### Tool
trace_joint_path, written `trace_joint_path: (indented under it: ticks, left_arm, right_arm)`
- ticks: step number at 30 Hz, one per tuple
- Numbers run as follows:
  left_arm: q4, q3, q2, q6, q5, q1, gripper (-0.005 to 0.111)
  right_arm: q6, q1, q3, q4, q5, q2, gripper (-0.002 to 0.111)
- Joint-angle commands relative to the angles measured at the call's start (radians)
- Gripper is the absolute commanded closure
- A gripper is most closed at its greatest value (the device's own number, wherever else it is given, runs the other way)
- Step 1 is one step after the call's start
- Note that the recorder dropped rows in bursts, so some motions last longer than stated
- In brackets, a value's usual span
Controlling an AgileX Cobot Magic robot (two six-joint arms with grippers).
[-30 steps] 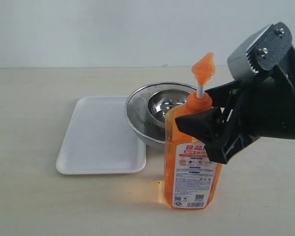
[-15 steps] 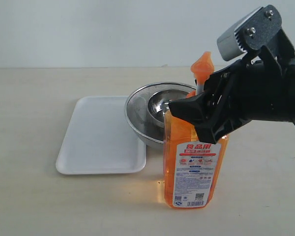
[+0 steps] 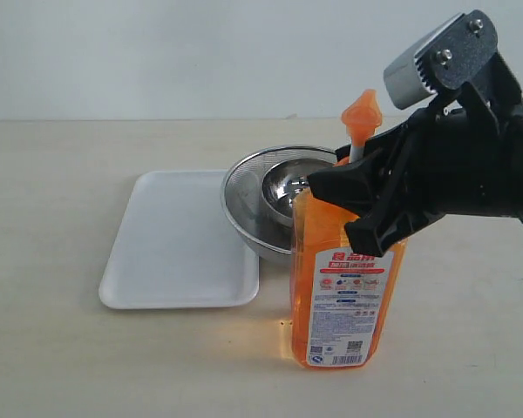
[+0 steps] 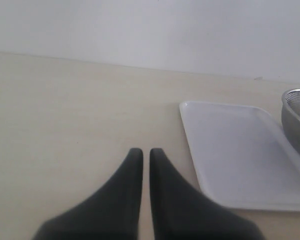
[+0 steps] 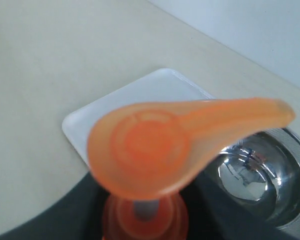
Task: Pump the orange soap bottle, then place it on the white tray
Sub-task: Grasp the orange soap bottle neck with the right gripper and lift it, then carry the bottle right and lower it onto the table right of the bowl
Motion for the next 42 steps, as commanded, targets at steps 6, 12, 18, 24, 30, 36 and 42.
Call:
trace_joint_path:
  ticks: [6, 12, 18, 24, 30, 36, 42]
  left_arm:
    - [0.003, 0.004, -0.002, -0.005, -0.012, 0.003, 0.102]
    - [0.003, 0.004, -0.002, -0.005, -0.012, 0.003, 0.102]
    - [0.003, 0.004, -0.002, -0.005, -0.012, 0.003, 0.102]
    - [0.003, 0.004, -0.002, -0.005, -0.012, 0.003, 0.102]
    - [0.003, 0.004, -0.002, -0.005, -0.012, 0.003, 0.102]
    - [0.003, 0.004, -0.002, -0.005, -0.012, 0.003, 0.102]
    - [0.003, 0.004, -0.002, -0.005, -0.012, 0.003, 0.102]
  right_arm:
    - [-0.013, 0.002, -0.006, -0.002, 0.064, -0.033, 0.108]
    - [0.030, 0.002, -0.006, -0.002, -0.083, -0.174, 0.108]
    - [0.137, 0.002, -0.006, -0.002, -0.356, -0.333, 0.108]
    - [0.234, 0.002, -0.006, 0.002, -0.676, -0.381, 0.108]
    - [0.385, 0.002, -0.006, -0.012, -0.908, -0.290, 0.108]
    - [0.671, 0.002, -0.006, -0.265, -1.037, -0.101, 0.108]
    - [0.851, 0.002, -0.006, -0.434, -1.185, 0.068, 0.108]
